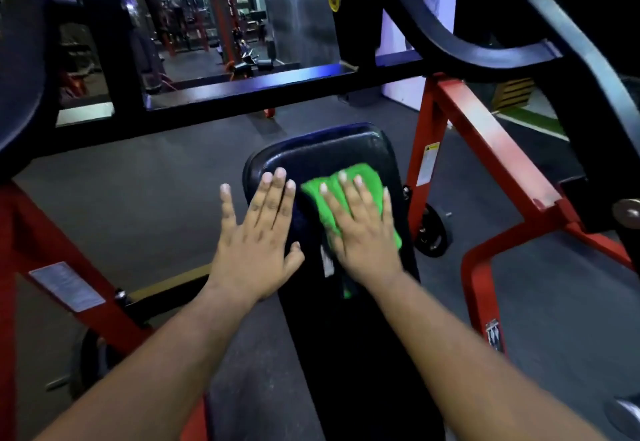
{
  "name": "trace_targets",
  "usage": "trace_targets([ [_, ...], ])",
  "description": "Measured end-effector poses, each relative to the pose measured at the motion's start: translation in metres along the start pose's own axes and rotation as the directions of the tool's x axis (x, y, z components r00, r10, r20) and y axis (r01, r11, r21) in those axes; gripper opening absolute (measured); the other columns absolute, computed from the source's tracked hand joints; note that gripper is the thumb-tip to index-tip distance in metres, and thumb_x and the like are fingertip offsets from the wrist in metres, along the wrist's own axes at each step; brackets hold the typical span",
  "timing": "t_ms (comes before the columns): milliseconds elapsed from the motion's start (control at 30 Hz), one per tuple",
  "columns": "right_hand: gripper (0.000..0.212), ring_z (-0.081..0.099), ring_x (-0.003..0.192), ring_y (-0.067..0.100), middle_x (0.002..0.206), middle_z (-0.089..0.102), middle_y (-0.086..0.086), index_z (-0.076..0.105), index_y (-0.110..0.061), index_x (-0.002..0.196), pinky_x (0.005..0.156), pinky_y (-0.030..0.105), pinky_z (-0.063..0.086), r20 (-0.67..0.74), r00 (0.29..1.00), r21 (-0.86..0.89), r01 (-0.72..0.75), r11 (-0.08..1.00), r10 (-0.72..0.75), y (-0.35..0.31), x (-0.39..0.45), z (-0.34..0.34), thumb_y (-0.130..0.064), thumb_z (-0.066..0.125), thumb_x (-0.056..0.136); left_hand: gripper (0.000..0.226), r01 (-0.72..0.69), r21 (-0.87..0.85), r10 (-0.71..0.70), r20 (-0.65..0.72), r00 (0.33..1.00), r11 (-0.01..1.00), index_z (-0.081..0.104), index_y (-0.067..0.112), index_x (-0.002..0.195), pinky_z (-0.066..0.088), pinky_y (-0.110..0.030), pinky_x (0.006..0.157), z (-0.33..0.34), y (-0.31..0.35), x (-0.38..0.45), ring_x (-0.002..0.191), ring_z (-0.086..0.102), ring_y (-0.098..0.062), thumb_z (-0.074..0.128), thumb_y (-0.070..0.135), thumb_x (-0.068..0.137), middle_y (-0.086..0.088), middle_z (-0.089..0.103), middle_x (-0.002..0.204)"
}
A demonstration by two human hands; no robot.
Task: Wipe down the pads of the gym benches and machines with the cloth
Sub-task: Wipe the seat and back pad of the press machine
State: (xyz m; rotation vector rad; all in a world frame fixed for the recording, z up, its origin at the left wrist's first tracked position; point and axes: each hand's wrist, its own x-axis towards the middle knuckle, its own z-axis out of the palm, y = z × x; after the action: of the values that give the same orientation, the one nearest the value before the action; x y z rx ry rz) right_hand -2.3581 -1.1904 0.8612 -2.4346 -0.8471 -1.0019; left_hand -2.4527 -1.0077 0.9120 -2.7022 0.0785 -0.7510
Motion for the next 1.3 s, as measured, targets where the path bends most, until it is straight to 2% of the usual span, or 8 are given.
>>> trace_targets([
  [167, 0.058, 0.012, 0.157, 0.022, 0.169, 0.020, -0.001, 0.025, -0.035, 0.160, 0.124, 0.062, 0.008, -0.064, 0.981, 0.066, -0.181, 0.981, 0.185, 0.046, 0.083, -0.010, -0.046, 0.040, 0.104, 0.087, -0.084, 0.051, 0.085, 0.001, 0.996, 0.995, 0.006, 0.010, 0.162, -0.004, -0.070, 0.119, 0.013, 0.024, 0.009, 0.157, -0.004, -0.023, 0.037, 0.053, 0.093, -0.010, -0.005, 0.170],
  [433, 0.063, 0.018, 0.156, 0.026, 0.169, 0.017, 0.010, 0.009, -0.037, 0.162, 0.119, 0.056, 0.029, 0.059, 0.929, 0.330, -0.364, 0.871, 0.366, 0.075, -0.136, 0.027, -0.040, 0.039, 0.106, 0.089, -0.093, 0.115, 0.094, -0.006, 0.996, 0.989, 0.005, 0.011, 0.162, -0.001, -0.074, 0.117, 0.025, 0.034, 0.011, 0.157, -0.006, -0.026, 0.036, 0.057, 0.092, -0.008, -0.005, 0.171],
  [567, 0.059, 0.027, 0.152, 0.027, 0.165, 0.028, 0.010, 0.028, -0.020, 0.160, 0.119, 0.053, 0.030, -0.034, 0.926, 0.349, -0.341, 0.873, 0.375, 0.069, -0.033, 0.010, -0.037, 0.041, 0.105, 0.090, -0.096, 0.123, 0.098, -0.012, 0.995, 0.988, 0.006, 0.011, 0.162, -0.001, -0.075, 0.116, 0.026, 0.035, 0.012, 0.157, -0.004, -0.028, 0.038, 0.057, 0.091, -0.008, -0.004, 0.171],
  [700, 0.061, 0.024, 0.152, 0.026, 0.168, 0.022, -0.001, 0.025, -0.031, 0.160, 0.114, 0.053, 0.032, -0.036, 0.896, 0.246, -0.422, 0.873, 0.443, 0.053, 0.047, -0.002, -0.052, 0.038, 0.103, 0.090, -0.107, 0.139, 0.112, -0.031, 0.993, 0.984, 0.008, 0.012, 0.162, 0.001, -0.076, 0.116, 0.028, 0.034, 0.012, 0.157, 0.000, -0.028, 0.039, 0.056, 0.091, -0.008, -0.001, 0.171],
  [833, 0.061, 0.027, 0.152, 0.027, 0.166, 0.026, 0.004, 0.026, -0.031, 0.158, 0.111, 0.050, 0.038, -0.007, 0.909, 0.249, -0.401, 0.882, 0.416, 0.066, -0.031, 0.014, -0.054, 0.039, 0.103, 0.089, -0.105, 0.135, 0.107, -0.009, 0.994, 0.985, 0.006, 0.012, 0.162, -0.002, -0.075, 0.115, 0.024, 0.037, 0.012, 0.157, -0.005, -0.027, 0.036, 0.057, 0.092, -0.007, -0.005, 0.171],
  [967, 0.063, 0.031, 0.149, 0.026, 0.165, 0.029, 0.005, 0.021, -0.029, 0.159, 0.114, 0.054, 0.037, 0.126, 0.828, 0.300, -0.557, 0.775, 0.546, 0.061, -0.140, 0.027, -0.056, 0.033, 0.104, 0.087, -0.095, 0.117, 0.097, -0.009, 0.995, 0.989, 0.009, 0.011, 0.162, -0.003, -0.075, 0.115, 0.024, 0.035, 0.012, 0.157, -0.005, -0.026, 0.037, 0.054, 0.092, -0.008, -0.004, 0.171],
  [1167, 0.059, 0.034, 0.147, 0.028, 0.164, 0.029, 0.003, 0.027, -0.028, 0.159, 0.115, 0.049, 0.035, 0.041, 0.861, 0.300, -0.495, 0.816, 0.507, 0.064, -0.074, 0.019, -0.049, 0.037, 0.105, 0.084, -0.431, 0.142, 0.441, -0.048, 0.896, 0.891, 0.027, 0.010, 0.159, 0.010, -0.073, 0.117, 0.038, 0.078, 0.000, 0.155, 0.018, -0.026, 0.054, 0.042, 0.086, -0.011, 0.017, 0.168],
  [1300, 0.061, 0.032, 0.149, 0.026, 0.164, 0.030, 0.004, 0.028, -0.028, 0.159, 0.116, 0.042, 0.030, 0.041, 0.883, 0.318, -0.455, 0.832, 0.467, 0.072, -0.100, 0.029, -0.051, 0.040, 0.104, 0.083, -0.461, 0.164, 0.459, 0.053, 0.887, 0.872, 0.023, 0.010, 0.160, 0.007, -0.070, 0.119, 0.058, 0.104, -0.014, 0.156, 0.011, -0.028, 0.049, 0.047, 0.090, -0.013, 0.012, 0.169],
])
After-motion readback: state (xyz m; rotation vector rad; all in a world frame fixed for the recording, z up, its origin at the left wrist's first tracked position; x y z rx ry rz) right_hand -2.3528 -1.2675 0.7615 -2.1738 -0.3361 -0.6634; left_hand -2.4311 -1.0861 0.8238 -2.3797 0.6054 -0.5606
